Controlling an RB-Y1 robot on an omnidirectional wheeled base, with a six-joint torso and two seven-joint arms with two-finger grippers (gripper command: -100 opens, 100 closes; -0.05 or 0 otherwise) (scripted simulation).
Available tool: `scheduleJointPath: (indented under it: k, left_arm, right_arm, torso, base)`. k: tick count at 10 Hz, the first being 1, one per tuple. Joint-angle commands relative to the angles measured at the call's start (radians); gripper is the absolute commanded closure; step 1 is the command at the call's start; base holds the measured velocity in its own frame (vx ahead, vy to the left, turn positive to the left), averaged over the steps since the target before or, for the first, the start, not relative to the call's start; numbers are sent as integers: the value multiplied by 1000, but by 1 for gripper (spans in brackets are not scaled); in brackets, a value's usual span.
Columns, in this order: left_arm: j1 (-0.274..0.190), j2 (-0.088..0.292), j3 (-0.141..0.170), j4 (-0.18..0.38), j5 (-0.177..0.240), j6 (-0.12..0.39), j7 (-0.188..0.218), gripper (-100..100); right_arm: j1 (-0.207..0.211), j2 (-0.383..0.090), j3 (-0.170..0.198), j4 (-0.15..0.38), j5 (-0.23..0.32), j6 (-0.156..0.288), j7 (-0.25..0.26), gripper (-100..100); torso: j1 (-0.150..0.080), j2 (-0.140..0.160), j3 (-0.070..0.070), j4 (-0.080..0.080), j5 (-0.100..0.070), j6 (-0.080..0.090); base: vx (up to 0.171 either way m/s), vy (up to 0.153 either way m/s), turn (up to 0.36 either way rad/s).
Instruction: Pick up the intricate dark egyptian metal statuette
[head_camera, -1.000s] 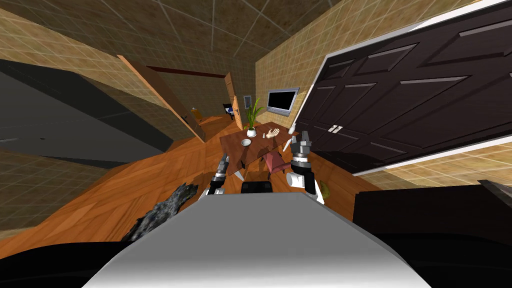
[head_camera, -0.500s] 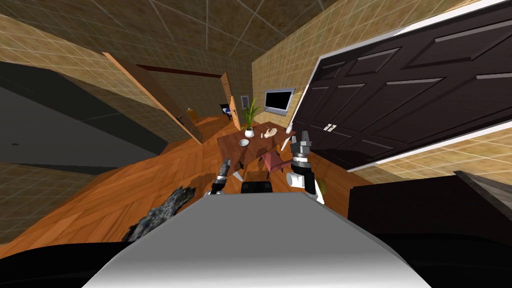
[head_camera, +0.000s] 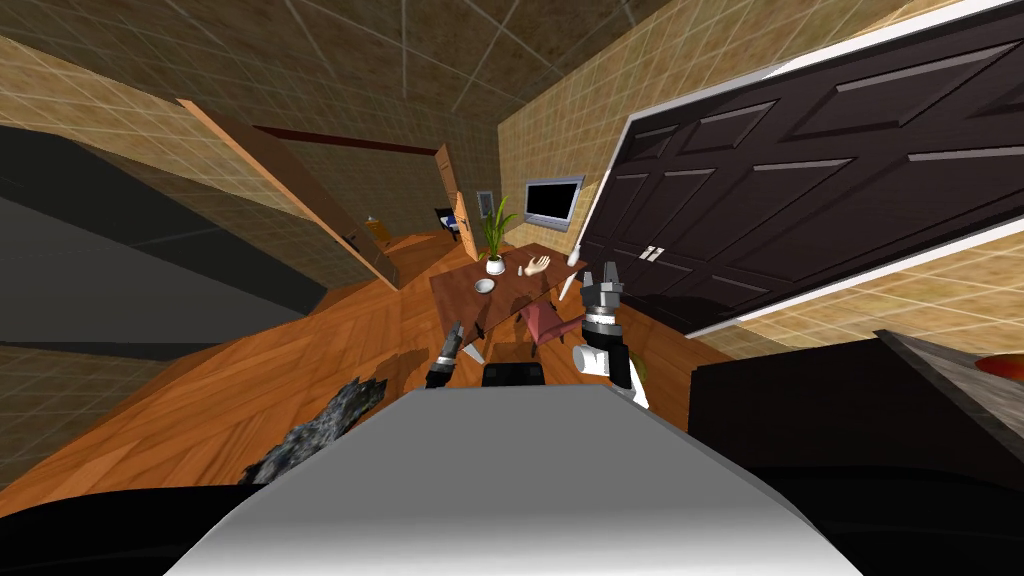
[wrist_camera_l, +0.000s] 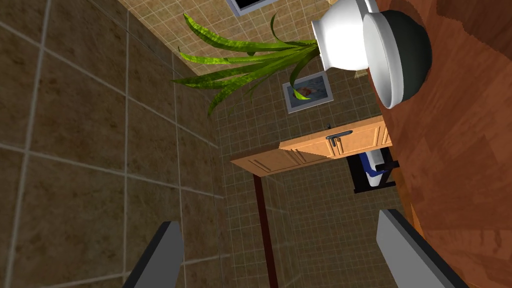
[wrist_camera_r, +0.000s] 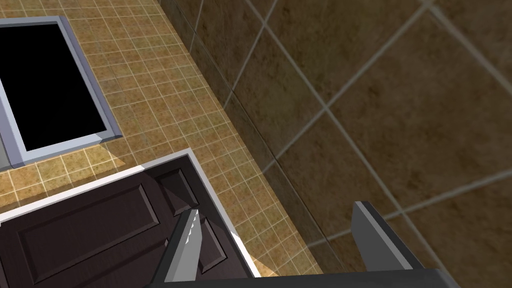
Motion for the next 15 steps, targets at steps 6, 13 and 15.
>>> scheduleJointPath:
  k: [6, 13, 15]
  left_arm:
    - [-51, -15, -15, 201, -10, -49, -7, -100]
    - [-103, -34, -24, 381, -11, -77, -20, -100]
    - [-121, -41, -26, 434, -11, -84, -26, -100]
  right_arm:
    - [0, 0, 0, 0, 0, 0, 0, 0]
    - [0, 0, 0, 0, 0, 0, 0, 0]
    - [0, 0, 0, 0, 0, 0, 0, 0]
  torso:
    - [1, 0, 0, 0, 0, 0]
    - [1, -1, 0, 0, 0, 0]
    - [1, -1, 0, 0, 0, 0]
  base:
    - [0, -11, -45]
    - [6, -4, -21]
    - [8, 0, -11]
